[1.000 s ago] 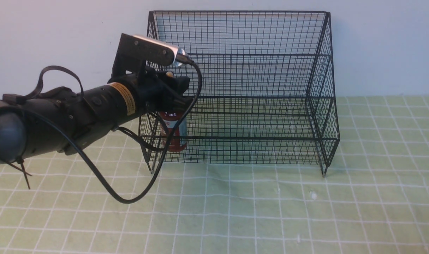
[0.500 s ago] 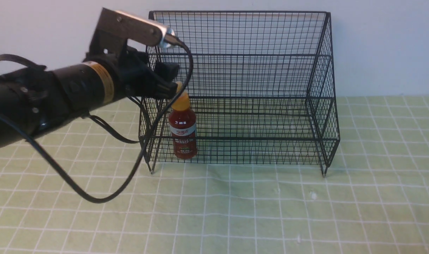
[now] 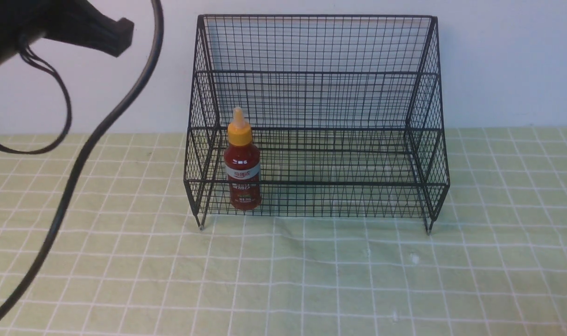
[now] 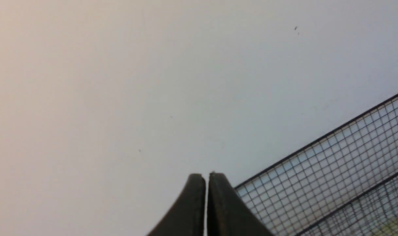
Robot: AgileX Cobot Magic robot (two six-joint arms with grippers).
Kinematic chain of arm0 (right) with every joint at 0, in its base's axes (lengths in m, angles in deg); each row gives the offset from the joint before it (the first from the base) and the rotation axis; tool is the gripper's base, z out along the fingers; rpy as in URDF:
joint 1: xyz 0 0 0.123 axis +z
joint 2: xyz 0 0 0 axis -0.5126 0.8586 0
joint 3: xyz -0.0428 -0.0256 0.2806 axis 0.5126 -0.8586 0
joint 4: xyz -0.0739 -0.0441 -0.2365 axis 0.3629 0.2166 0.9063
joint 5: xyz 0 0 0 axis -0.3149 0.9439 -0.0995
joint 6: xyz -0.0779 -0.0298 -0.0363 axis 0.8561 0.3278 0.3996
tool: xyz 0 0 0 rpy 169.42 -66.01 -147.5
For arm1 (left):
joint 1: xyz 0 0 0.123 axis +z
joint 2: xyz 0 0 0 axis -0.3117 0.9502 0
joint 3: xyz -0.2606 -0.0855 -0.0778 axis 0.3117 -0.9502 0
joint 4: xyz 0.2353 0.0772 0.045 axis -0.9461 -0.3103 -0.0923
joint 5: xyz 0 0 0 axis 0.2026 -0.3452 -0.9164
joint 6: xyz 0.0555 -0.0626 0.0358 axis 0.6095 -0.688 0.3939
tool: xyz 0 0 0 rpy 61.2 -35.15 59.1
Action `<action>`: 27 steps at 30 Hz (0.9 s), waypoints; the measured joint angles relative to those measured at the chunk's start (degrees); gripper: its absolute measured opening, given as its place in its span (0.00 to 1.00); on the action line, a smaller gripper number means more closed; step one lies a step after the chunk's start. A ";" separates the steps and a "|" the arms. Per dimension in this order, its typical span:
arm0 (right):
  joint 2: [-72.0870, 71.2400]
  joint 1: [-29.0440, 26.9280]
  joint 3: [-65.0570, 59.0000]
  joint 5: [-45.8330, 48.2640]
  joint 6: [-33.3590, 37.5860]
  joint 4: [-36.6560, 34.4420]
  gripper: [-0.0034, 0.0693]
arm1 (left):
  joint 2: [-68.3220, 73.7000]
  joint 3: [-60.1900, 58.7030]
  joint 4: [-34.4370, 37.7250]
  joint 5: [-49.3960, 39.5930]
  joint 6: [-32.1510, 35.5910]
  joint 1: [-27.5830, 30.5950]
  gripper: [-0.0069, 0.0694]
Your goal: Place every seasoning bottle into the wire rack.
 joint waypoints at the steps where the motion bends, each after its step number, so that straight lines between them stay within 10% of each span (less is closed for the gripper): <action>1: 0.00 0.00 0.00 0.00 0.00 0.00 0.02 | -0.78 0.00 -0.92 -1.54 1.58 0.00 0.08; 10: 0.00 0.00 0.00 0.00 0.00 0.00 0.02 | -2.14 0.00 4.60 -35.94 20.11 0.00 0.08; 16: 0.00 0.00 0.00 0.00 0.00 0.00 0.02 | -2.40 0.04 51.64 -55.23 35.79 0.13 0.11; 23: 0.00 0.00 0.00 0.00 0.00 0.00 0.02 | -9.55 -0.12 79.84 -49.35 44.96 0.13 0.11; 27: 0.00 0.00 0.00 0.00 0.00 0.00 0.02 | -15.15 -0.06 84.20 -45.85 46.03 0.13 0.11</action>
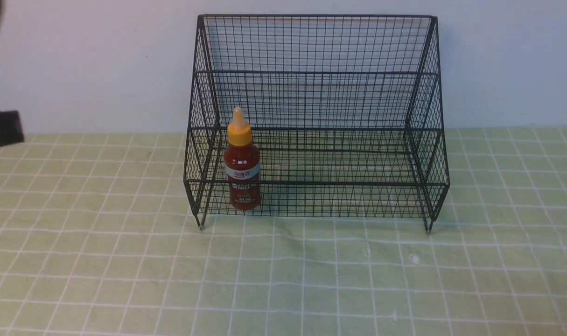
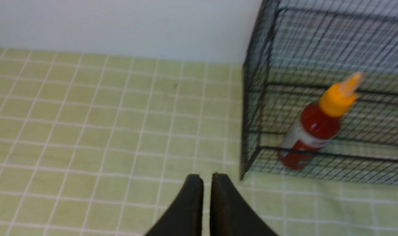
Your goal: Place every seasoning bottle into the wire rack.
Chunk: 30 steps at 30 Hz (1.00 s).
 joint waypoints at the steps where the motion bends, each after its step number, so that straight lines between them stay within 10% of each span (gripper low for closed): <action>1: 0.00 0.00 0.00 0.00 0.00 0.00 0.02 | -2.40 0.07 0.65 0.83 0.12 0.00 0.11; 18: 0.00 0.00 0.00 0.00 0.00 0.00 0.02 | -16.59 0.24 -0.61 0.90 5.43 0.00 0.11; 30: 0.00 0.00 0.00 0.00 0.00 0.00 0.02 | -33.05 -20.89 12.62 13.68 30.58 6.26 0.11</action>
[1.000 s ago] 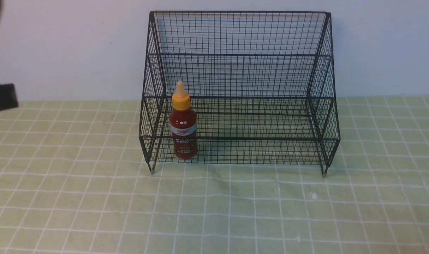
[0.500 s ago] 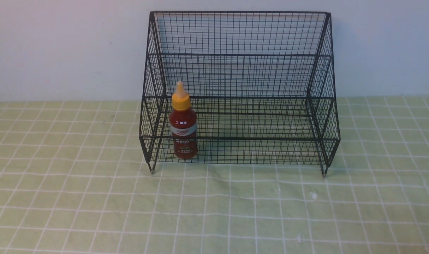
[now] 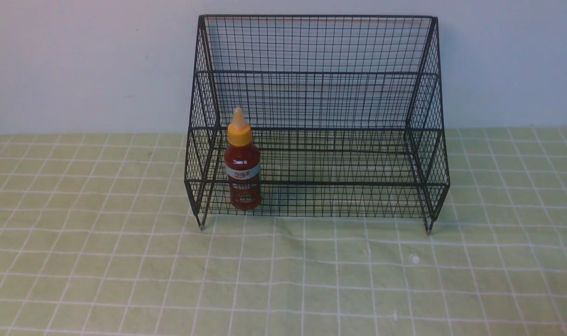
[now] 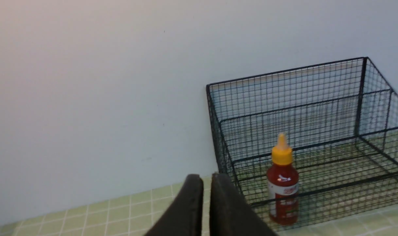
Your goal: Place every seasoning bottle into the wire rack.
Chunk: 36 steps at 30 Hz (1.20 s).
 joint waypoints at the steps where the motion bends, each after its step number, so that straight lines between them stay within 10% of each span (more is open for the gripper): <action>1: 0.00 0.00 0.00 0.00 0.00 0.00 0.02 | -1.89 -3.98 0.32 2.05 0.64 1.59 0.11; 13: 0.00 0.00 0.00 0.00 0.00 0.00 0.02 | -14.26 -37.87 0.85 9.94 1.74 7.12 0.11; 36: 0.00 0.00 0.00 0.00 0.00 0.02 0.02 | -14.26 -38.47 0.85 10.03 1.85 7.12 0.11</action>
